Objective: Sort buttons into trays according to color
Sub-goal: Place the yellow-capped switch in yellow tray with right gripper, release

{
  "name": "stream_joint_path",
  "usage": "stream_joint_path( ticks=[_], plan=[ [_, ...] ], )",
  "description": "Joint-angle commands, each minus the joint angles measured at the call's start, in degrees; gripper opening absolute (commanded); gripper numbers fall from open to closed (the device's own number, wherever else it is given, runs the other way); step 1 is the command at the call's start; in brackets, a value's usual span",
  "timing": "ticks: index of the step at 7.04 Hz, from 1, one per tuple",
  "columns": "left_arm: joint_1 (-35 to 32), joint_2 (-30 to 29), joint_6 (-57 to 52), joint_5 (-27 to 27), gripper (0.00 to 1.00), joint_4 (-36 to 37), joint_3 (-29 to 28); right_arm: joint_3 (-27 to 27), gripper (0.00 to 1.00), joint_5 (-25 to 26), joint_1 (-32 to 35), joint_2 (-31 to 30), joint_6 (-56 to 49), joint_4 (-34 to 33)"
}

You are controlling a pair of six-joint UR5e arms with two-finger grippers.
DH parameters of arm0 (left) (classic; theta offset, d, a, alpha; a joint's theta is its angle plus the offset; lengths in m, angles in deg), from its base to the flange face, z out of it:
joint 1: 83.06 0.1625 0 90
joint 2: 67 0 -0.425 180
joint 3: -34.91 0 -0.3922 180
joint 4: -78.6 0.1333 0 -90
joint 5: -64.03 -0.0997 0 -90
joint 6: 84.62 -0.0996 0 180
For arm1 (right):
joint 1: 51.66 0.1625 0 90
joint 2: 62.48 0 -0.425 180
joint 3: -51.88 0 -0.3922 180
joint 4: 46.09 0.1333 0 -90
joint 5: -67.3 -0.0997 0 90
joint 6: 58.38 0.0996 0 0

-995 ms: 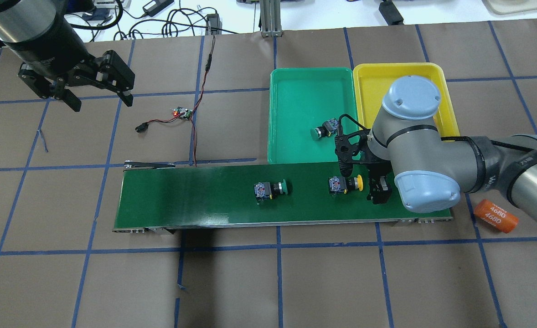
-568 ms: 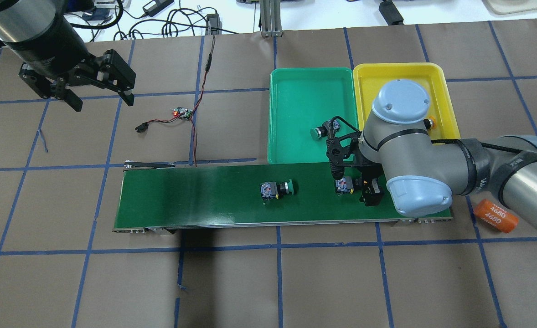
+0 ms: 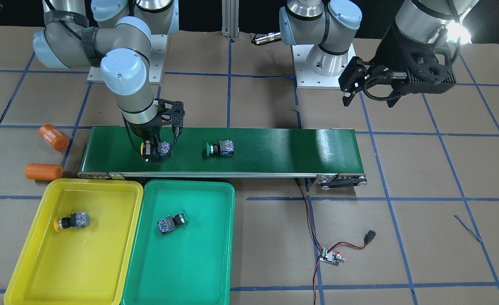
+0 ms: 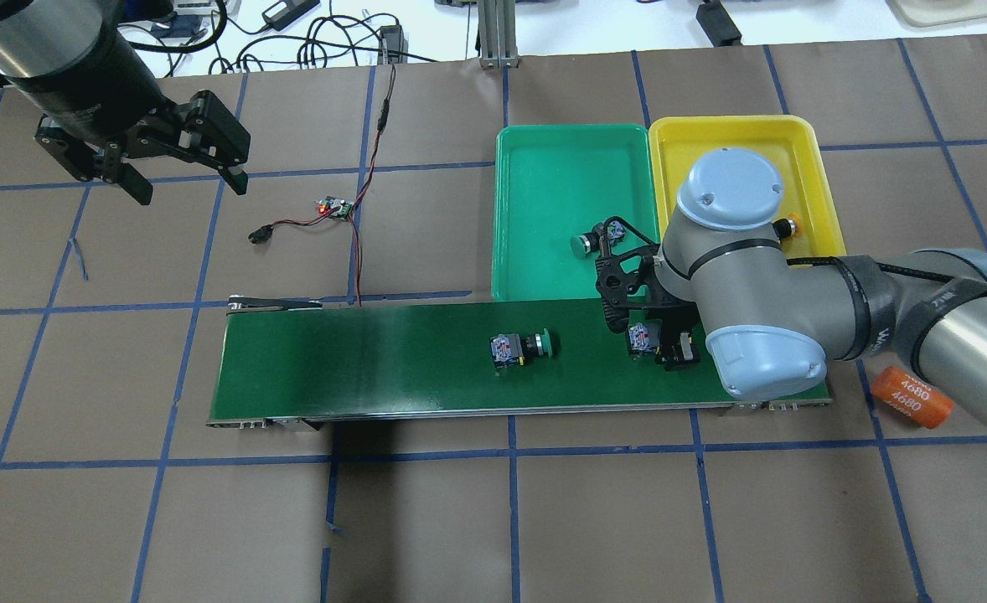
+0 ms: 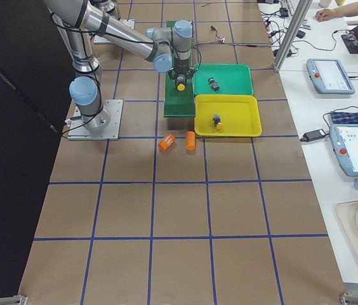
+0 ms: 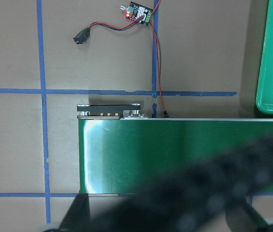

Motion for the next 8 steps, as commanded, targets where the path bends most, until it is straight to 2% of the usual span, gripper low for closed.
stream_joint_path(
  ticks=[1,2,3,5,6,7,8],
  plan=[
    [0.0,0.0,0.0,0.0,1.00,0.0,0.0,0.7,0.17,0.2,-0.5,0.0,0.2,-0.3],
    [0.0,0.0,0.0,0.0,1.00,0.0,0.0,2.8,0.18,0.5,-1.4,0.3,-0.2,-3.6],
    [-0.1,0.0,0.0,0.0,1.00,0.0,0.0,6.7,0.20,0.5,-4.2,2.3,-0.3,-3.7],
    [-0.1,0.0,0.0,0.0,1.00,0.1,0.0,14.3,0.24,-0.3,-12.4,10.0,-10.7,-3.0],
    [0.0,0.0,0.0,0.0,1.00,0.1,0.0,15.6,0.30,-0.7,-16.5,12.4,-14.3,-3.3],
    [0.0,0.0,0.0,0.0,1.00,0.1,0.0,15.7,0.40,-0.7,-18.5,13.8,-16.6,-3.4],
    [0.0,0.0,0.0,0.0,1.00,0.1,0.0,15.6,0.57,-0.7,-18.8,14.0,-18.0,-3.4]
  ],
)
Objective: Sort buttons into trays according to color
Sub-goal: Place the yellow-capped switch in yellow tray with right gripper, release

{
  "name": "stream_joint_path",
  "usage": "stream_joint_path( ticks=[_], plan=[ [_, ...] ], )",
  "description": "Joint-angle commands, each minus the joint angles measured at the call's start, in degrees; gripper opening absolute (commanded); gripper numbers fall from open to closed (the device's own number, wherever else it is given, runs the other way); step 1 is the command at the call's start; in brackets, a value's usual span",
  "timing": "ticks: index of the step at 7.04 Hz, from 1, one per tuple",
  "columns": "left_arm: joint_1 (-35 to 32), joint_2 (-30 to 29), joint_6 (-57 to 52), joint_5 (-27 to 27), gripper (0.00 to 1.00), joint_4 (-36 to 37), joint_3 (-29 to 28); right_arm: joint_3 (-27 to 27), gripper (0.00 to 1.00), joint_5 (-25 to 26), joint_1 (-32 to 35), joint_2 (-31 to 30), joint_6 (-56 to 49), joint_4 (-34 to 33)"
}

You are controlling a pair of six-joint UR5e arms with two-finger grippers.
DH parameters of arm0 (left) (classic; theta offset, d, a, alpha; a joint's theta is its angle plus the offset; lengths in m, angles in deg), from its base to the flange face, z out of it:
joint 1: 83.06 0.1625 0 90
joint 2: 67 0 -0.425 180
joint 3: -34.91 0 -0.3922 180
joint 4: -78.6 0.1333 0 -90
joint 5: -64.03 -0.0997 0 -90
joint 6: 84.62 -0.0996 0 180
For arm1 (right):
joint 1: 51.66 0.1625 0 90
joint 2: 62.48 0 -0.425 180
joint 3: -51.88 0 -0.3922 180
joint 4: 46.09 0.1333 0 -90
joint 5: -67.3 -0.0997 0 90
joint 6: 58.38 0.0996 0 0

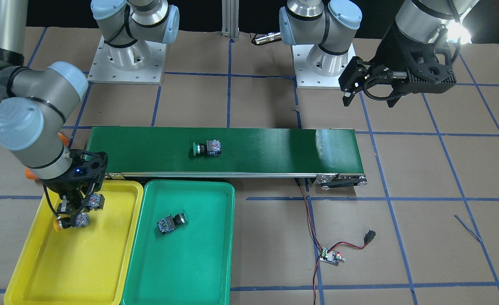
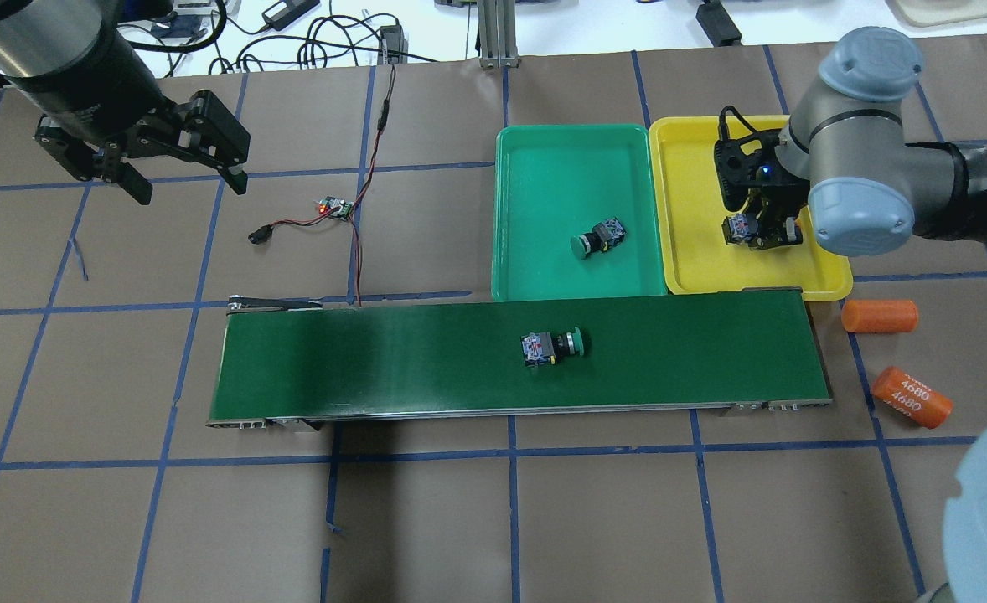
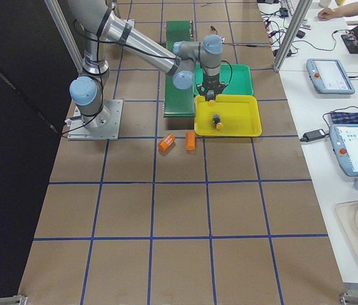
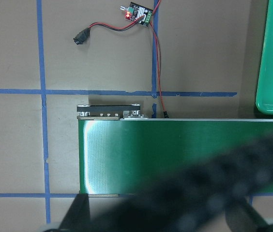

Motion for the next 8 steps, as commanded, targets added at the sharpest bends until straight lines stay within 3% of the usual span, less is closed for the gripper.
stream_joint_path(
  ticks=[1,3,4,6,8],
  plan=[
    [0.0,0.0,0.0,0.0,1.00,0.0,0.0,0.0,1.00,-0.5,-1.1,0.5,-2.4,0.3],
    [0.1,0.0,0.0,0.0,1.00,0.0,0.0,-0.7,1.00,-2.5,-0.5,-1.7,-1.9,2.3],
    [0.1,0.0,0.0,0.0,1.00,0.0,0.0,-1.2,1.00,-3.3,1.0,-5.5,-1.6,8.5],
    [0.1,0.0,0.0,0.0,1.00,0.1,-0.1,-6.1,1.00,-3.0,6.8,-8.5,2.8,9.4],
    [0.1,0.0,0.0,0.0,1.00,0.1,-0.1,-12.8,1.00,-2.8,8.5,-13.1,4.3,8.6]
  ],
)
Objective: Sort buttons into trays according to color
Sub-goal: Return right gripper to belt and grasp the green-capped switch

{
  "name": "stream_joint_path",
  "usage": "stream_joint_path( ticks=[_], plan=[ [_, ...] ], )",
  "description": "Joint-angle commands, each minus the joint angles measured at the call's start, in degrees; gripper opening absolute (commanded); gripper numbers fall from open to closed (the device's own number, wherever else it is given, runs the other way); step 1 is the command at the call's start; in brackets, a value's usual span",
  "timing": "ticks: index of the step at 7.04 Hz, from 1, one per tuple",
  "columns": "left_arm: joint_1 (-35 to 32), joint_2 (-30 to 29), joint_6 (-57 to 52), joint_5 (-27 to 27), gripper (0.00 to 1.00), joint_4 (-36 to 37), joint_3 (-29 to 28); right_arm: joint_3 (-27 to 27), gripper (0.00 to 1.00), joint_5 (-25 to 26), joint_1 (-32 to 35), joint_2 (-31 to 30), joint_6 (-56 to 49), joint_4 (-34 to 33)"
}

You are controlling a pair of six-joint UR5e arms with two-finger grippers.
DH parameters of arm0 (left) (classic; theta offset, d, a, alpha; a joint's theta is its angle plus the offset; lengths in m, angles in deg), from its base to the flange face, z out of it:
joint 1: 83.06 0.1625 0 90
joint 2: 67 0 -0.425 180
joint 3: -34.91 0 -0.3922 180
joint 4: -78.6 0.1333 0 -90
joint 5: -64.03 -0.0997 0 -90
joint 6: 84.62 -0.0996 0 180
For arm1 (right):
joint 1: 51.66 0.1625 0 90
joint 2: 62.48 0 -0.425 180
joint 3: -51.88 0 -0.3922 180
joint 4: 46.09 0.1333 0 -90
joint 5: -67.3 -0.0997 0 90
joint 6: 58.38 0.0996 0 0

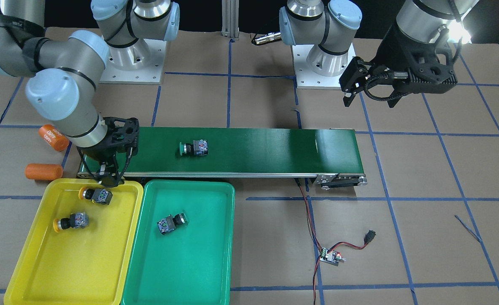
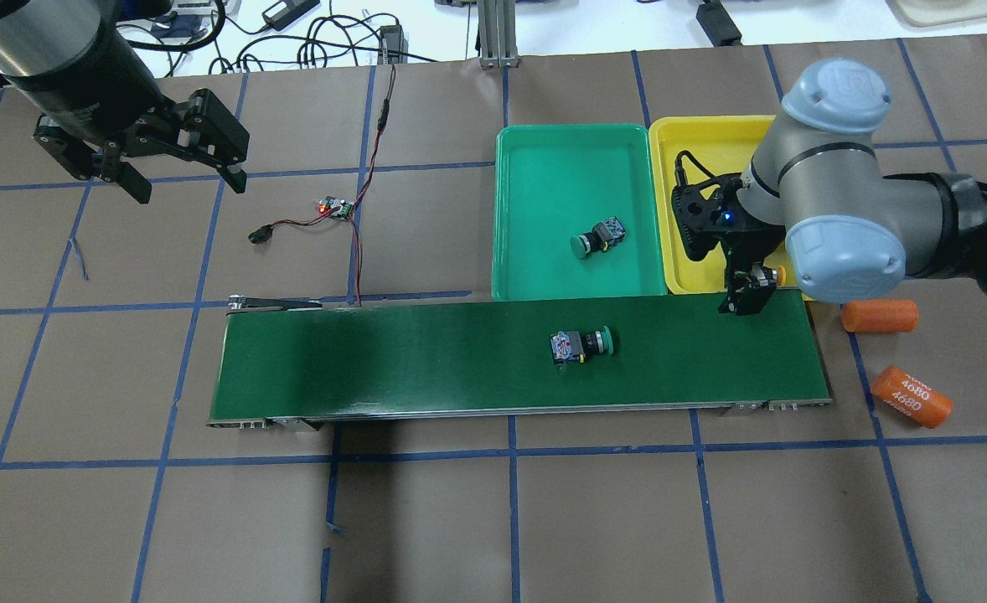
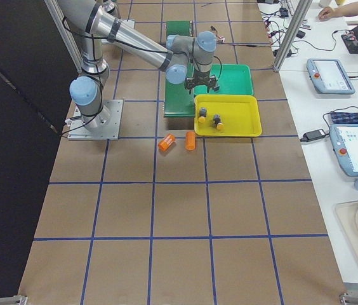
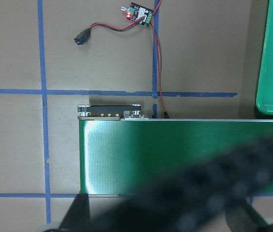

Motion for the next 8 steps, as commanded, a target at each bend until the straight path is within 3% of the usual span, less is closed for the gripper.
stream_joint_path(
  ticks=[1,2,5,8],
  plan=[
    [0.0,0.0,0.0,0.0,1.00,0.0,-0.1,-7.2,1.00,0.3,3.0,-4.4,2.3,-3.7],
    [0.0,0.0,0.0,0.0,1.00,0.0,0.0,-8.9,1.00,0.4,5.1,-4.4,6.6,-8.0],
    [0.0,0.0,0.0,0.0,1.00,0.0,0.0,-10.3,1.00,0.4,7.1,-4.1,9.3,-11.4],
    [0.0,0.0,0.0,0.0,1.00,0.0,0.0,-10.3,1.00,0.4,9.9,-4.0,12.0,-11.5]
  ],
)
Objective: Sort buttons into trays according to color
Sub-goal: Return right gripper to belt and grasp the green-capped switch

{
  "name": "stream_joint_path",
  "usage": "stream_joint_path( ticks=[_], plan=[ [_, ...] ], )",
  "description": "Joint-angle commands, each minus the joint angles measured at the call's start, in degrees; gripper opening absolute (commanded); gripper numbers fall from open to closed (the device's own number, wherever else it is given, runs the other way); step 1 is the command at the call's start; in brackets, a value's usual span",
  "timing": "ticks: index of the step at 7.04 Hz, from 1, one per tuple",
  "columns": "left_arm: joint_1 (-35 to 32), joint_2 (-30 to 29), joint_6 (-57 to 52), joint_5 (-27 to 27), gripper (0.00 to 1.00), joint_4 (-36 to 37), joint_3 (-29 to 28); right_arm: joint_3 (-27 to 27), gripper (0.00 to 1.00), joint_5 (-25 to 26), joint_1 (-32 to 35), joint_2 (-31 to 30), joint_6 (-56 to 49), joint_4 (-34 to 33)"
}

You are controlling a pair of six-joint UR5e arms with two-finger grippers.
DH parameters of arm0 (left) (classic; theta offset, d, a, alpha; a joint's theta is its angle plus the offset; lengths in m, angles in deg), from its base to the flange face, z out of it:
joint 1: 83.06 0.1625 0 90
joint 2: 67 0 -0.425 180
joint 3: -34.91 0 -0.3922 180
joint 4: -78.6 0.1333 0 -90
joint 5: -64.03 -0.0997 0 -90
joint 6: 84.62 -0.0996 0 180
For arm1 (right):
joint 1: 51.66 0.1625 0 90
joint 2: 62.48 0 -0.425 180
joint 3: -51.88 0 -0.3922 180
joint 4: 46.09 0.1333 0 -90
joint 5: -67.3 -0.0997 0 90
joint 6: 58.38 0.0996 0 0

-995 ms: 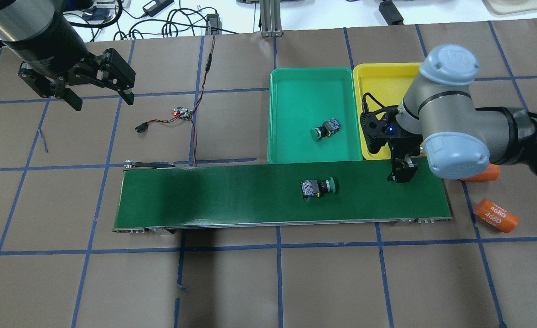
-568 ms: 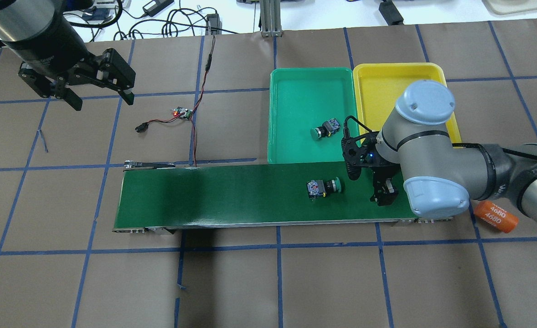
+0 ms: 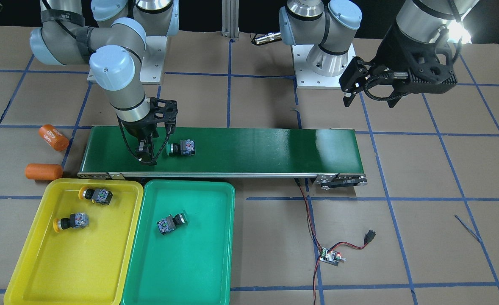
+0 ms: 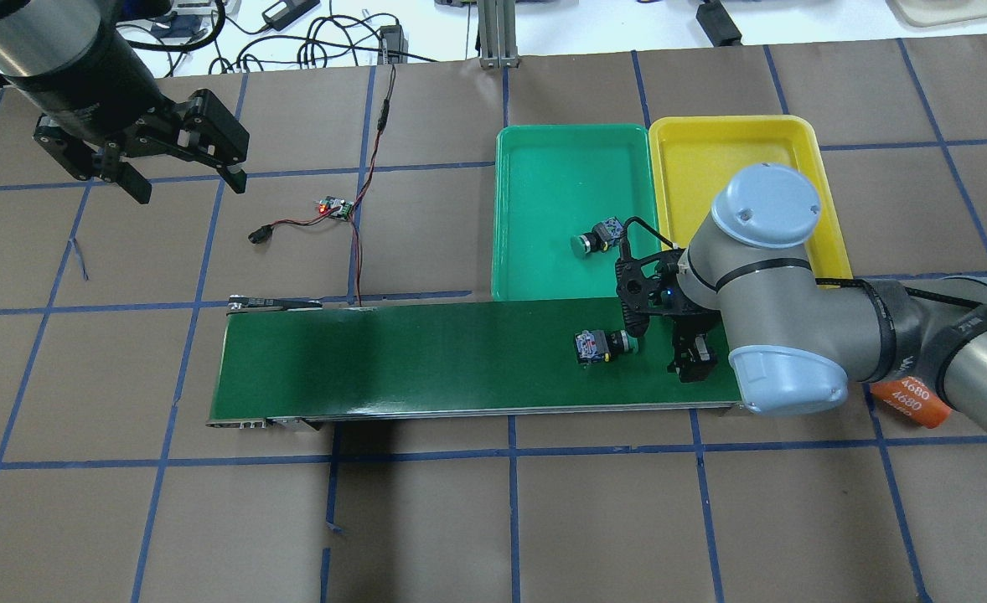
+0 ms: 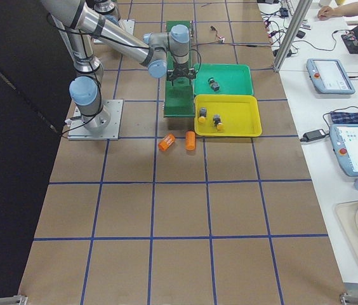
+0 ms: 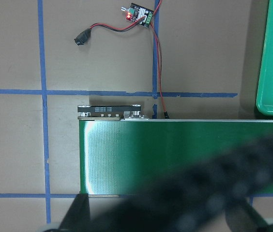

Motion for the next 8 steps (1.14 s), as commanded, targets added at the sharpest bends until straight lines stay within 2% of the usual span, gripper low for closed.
stream_joint_path(
  ticks=[1,4,5,6,8],
  plan=[
    [0.0,0.0,0.0,0.0,1.00,0.0,-0.1,0.0,1.00,0.0,2.6,0.2,2.5,-0.2],
    [0.0,0.0,0.0,0.0,1.00,0.0,0.0,0.0,1.00,0.0,3.3,0.2,3.2,-0.2],
    [0.0,0.0,0.0,0.0,1.00,0.0,-0.1,0.0,0.90,0.0,3.3,0.2,3.2,-0.2],
    [0.0,0.0,0.0,0.0,1.00,0.0,-0.1,0.2,0.65,0.0,3.3,0.2,2.9,-0.2],
    [0.0,0.0,0.0,0.0,1.00,0.0,-0.1,0.1,0.24,2.3,3.3,0.2,2.7,-1.4]
  ],
)
